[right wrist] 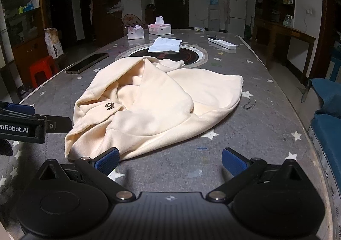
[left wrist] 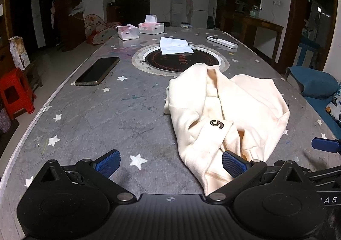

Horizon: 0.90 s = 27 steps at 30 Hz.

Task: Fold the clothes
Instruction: 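Grasp the sweatshirt fabric with the right gripper while the left gripper grasps another edge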

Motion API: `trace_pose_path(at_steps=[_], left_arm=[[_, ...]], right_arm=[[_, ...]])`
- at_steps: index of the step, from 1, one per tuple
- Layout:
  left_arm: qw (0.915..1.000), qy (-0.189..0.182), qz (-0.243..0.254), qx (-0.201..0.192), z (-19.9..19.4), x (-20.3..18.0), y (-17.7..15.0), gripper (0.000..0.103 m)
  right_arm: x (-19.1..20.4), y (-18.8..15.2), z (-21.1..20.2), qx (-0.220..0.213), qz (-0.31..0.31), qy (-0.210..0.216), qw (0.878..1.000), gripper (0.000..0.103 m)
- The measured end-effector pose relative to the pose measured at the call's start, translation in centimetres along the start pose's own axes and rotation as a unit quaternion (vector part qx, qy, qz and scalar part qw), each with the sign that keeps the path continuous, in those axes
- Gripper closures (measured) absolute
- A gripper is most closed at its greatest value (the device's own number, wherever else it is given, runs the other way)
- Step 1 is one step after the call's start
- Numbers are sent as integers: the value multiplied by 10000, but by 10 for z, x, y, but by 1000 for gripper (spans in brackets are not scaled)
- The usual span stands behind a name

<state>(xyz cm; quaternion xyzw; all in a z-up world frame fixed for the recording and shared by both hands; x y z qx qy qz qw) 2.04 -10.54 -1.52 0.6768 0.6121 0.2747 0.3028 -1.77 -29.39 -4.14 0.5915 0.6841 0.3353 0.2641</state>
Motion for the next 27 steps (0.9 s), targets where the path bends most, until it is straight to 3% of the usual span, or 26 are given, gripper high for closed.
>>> trace_pose_path(at_steps=[12,22,27], left_arm=[[9994,-55,309,-129,13,-5,29,0],[9974,-49,617,-357,42,-12,76,0],[9951,-147,865,-446,63,-19,98,6]], right_arm=[[7,28,14,-99,-280,41,9995,0],[-1,64,38,-171,-398,204,9989,0],[-6,82,55,-194,-476,304,9982,11]])
Point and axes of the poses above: each gripper's, at about its wrist camera, not at the fingertips, and z roughly the way its jaws point, x to its left, y to its top, the point moved 9 cm from there along z, roughly the way its jaws point, and after that the axes turned 1 degree about z, right-handed, at the moved point
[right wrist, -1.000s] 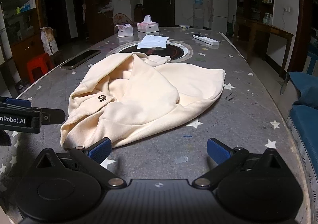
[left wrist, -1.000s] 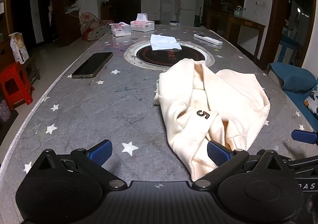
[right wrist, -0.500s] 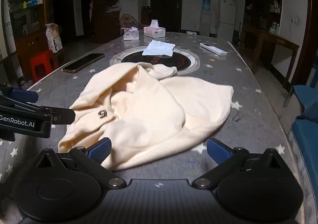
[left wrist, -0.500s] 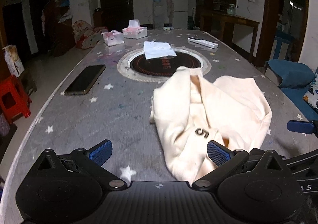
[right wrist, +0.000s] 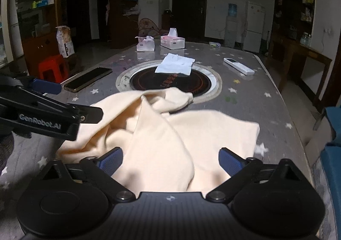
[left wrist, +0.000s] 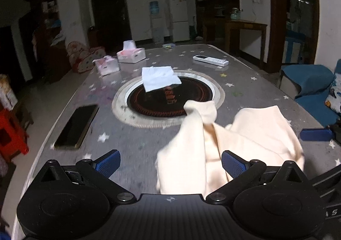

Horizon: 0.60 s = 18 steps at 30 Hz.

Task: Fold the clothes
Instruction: 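Grasp the sweatshirt fabric with the right gripper while the left gripper grasps another edge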

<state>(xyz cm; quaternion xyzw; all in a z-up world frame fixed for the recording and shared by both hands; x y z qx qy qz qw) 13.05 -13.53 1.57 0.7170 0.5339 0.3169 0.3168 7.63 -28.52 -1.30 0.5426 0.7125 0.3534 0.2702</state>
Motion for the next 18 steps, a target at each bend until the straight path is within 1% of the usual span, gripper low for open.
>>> trace_pose_path(at_steps=[2,4,5,6,7,9,10,12,14,18], left_arm=[[9999,-105,65,36,12,-2,4,9],[9997,-180,110,107,23,-3,5,12],[9996,-185,149,156,29,-3,5,18],[9994,-191,175,217,34,-3,4,27],[9992,-198,190,288,39,-2,2,30],[9989,-224,185,381,46,1,-1,46],[9987,-247,174,404,47,2,-3,49],[9985,-309,148,420,48,5,-5,59],[9984,-360,131,424,47,7,-7,62],[9984,-401,148,365,44,8,-6,60]], right_arm=[[-3,8,8,-11,3,68,10000,12],[-6,15,15,-16,21,171,9999,18],[-6,19,19,-18,10,233,9997,20],[-6,23,22,-20,-1,295,9996,23],[-6,27,26,-22,-12,358,9994,26],[-3,35,33,-25,-39,505,9987,31],[-1,38,37,-20,-43,586,9983,35],[3,44,45,6,-56,729,9973,39],[7,47,55,56,-80,855,9963,44],[18,48,76,219,-217,1005,9945,53]])
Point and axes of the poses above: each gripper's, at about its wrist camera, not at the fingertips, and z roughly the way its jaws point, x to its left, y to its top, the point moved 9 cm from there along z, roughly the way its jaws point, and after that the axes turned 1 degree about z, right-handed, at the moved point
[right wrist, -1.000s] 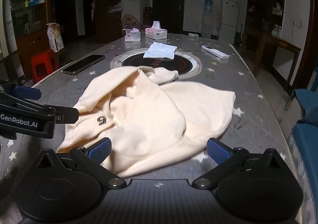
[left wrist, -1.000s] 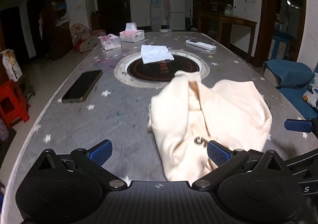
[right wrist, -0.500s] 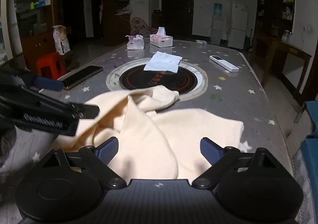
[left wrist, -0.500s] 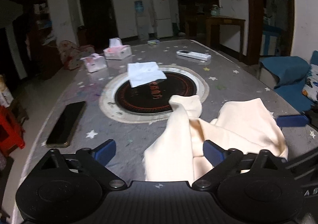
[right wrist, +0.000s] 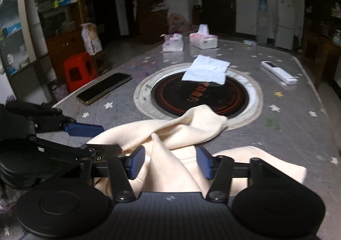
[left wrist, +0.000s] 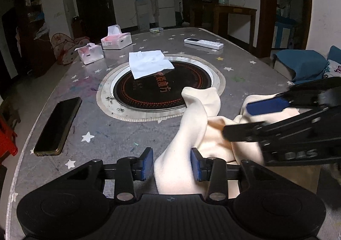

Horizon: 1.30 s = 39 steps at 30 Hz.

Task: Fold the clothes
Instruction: 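Grasp the sweatshirt fabric with the right gripper while the left gripper grasps another edge, then lift the sweatshirt with both grippers and shake it out over the table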

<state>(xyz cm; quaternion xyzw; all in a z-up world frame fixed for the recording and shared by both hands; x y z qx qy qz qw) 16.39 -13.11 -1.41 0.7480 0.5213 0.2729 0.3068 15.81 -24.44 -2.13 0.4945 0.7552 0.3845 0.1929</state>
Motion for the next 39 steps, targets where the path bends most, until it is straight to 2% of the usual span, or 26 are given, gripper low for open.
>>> trace_pose_path(at_steps=[2,4,6,10,19,27,28,29,32,33,34,36,39], left_arm=[[10000,-21,25,-33,-1,0,2,58],[10000,-38,55,-65,-3,0,4,53],[9999,-33,74,-101,-3,0,6,42],[9998,-69,104,-183,-3,-3,13,26],[9985,-404,276,-248,9,-24,21,23],[9960,-632,548,-311,8,-44,24,28],[9959,-644,563,-309,8,-45,24,32],[9959,-647,563,-295,8,-44,24,39],[9959,-657,567,-261,10,-44,25,41],[9958,-659,578,-270,10,-44,25,43],[9957,-659,592,-284,9,-43,26,43],[9956,-659,593,-312,6,-42,27,43],[9959,-639,543,-335,4,-36,31,43]], right_arm=[[2,-2,7,66,-79,23,9999,59],[1,-4,9,102,-141,12,9998,78],[-1,-7,10,127,-165,-14,9998,89],[-6,-7,-4,-52,-186,-131,9997,97],[-30,-10,-59,-478,-158,-674,9965,98],[-55,-17,-88,-676,164,-1037,9922,101],[-57,-18,-89,-650,184,-976,9929,101],[-58,-19,-89,-633,208,-912,9936,101],[-55,-16,-87,-643,255,-717,9950,97],[-52,-13,-84,-649,203,-630,9957,92],[-49,-10,-81,-652,172,-571,9961,80],[-42,-2,-69,-599,105,-434,9972,65],[-33,2,-46,-383,45,-278,9989,66]])
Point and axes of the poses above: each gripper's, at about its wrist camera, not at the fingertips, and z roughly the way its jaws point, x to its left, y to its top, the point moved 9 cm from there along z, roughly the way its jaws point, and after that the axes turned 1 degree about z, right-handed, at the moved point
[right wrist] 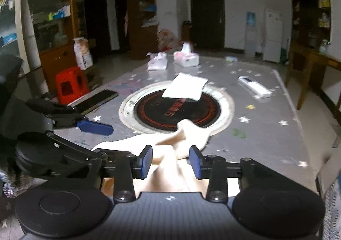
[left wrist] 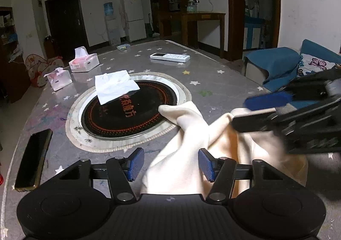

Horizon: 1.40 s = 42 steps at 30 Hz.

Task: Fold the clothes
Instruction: 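Lift the sweatshirt with both grippers and shake it out over the table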

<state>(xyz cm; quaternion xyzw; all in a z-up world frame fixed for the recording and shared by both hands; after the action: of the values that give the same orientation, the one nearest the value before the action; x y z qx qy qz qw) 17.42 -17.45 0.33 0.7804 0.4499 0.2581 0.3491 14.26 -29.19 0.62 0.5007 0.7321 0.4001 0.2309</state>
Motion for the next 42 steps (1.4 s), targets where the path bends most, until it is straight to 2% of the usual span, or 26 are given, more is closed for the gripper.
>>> trace_pose_path(at_steps=[2,4,6,11,15,18,19,21,23,26,31,35,42], left_arm=[[9999,-18,-112,0,-2,5,3,43],[9997,-89,-213,-22,-3,7,8,43],[9995,-162,-246,-83,-4,5,16,41],[9993,-257,-288,-8,13,-9,34,34],[9987,-288,-337,252,38,-19,40,32],[9954,-396,-645,596,60,-17,38,35],[9930,-476,-782,745,68,-15,35,38],[9890,-632,-958,931,79,-13,30,78],[9868,-750,-1117,898,78,-10,25,90],[9875,-722,-1266,597,62,-1,24,94],[9901,-339,-1358,114,19,26,24,95],[9875,-78,-1553,-246,-26,53,19,95],[9817,485,-1770,-509,-102,93,-22,95]], right_arm=[[0,-6,15,236,-59,-32,9997,71],[-5,-16,29,450,-39,-128,9989,96],[-5,-23,28,467,59,-39,9989,97],[8,-27,14,266,-184,5,9995,98],[13,-25,7,179,-246,30,9995,98],[16,-27,4,164,-261,44,9995,98],[16,-29,2,159,-257,43,9995,98],[16,-31,-2,143,-250,37,9996,98],[16,-32,-7,120,-236,13,9996,98],[12,-32,-17,27,-167,-46,9998,99],[3,-34,-42,-157,-33,-235,9996,99],[-9,-37,-70,-322,123,-462,9983,99],[-37,-52,-125,-498,355,-956,9935,98]])
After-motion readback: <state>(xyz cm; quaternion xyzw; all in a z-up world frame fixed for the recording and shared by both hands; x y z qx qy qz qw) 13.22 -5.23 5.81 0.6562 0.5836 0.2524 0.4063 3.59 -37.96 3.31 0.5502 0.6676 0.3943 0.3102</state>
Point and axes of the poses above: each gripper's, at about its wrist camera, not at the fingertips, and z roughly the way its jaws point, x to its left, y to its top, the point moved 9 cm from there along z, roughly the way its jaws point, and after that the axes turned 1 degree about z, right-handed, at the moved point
